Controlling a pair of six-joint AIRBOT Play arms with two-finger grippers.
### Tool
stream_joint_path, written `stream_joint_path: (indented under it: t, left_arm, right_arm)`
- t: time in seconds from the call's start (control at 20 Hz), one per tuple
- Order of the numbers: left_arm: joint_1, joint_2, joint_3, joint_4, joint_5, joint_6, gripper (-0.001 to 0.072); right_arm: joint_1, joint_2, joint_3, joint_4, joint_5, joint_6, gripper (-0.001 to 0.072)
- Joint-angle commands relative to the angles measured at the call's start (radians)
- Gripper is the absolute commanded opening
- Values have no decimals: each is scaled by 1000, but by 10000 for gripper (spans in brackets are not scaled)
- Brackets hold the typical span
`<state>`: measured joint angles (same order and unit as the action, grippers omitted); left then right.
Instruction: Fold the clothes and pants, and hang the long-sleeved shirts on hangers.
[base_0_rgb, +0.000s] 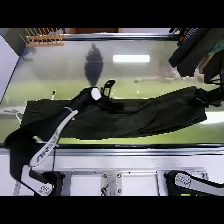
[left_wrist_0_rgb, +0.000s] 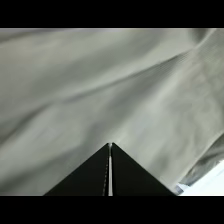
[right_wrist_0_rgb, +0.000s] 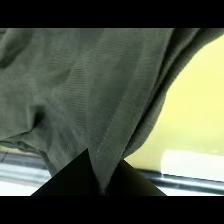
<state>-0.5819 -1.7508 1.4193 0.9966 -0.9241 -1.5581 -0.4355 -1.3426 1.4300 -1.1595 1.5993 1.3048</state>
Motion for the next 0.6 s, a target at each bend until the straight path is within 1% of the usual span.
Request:
stream_joint_path:
  t: [0.0, 0.2, 0.35, 0.55]
  left_arm:
    - [-95, -169, 184, 2, -10, 18, 15]
    - [-138, -296, 343, 5, -104, 18, 15]
    - [-149, -356, 420, 5, -153, 18, 14]
    - [-145, -377, 454, 5, -164, 18, 15]
  right_arm:
    - [181, 88, 73, -112, 55, 132, 25]
    - [372, 105, 160, -133, 66, 203, 25]
    - [487, 104, 196, -149, 66, 256, 25]
    - [582, 104, 210, -151, 66, 317, 25]
